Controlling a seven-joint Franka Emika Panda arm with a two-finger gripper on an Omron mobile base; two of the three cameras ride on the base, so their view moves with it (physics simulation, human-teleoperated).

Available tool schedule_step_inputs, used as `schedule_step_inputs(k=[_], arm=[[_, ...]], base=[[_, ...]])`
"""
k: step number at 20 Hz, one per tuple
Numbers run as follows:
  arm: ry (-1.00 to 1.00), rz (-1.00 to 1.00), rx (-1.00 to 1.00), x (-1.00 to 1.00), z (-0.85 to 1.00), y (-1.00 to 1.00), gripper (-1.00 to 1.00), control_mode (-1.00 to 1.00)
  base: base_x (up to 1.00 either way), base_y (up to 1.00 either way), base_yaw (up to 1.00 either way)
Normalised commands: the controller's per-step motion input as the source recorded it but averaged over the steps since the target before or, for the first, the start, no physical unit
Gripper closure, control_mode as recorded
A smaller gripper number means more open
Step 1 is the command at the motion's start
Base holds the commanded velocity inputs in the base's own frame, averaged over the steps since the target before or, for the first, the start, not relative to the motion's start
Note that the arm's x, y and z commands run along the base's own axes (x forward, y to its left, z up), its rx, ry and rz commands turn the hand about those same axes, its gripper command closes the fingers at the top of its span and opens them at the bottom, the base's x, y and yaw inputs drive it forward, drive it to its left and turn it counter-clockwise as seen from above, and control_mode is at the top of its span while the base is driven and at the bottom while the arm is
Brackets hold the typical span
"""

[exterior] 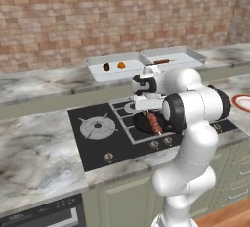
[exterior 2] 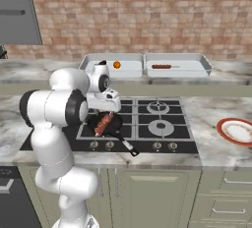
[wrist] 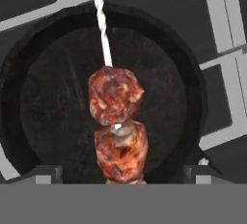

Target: Place the cold items (sweet potato and tangerine) from the fridge in one tupperware on the dining counter. Place the warm items (kebab skewer and hot dog) in the stove area in another tupperware.

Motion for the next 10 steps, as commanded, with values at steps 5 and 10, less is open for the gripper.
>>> schedule_step_inputs(k=[5,10], arm=[[0.08,0.0,0.0,-0.16,-0.4,0.0,-1.0,-1.0],[0.06,0.0,0.0,-0.28,-0.31,0.0,-1.0,-1.0]], base=[[0.0,0.0,0.0],[0.0,0.0,0.0]])
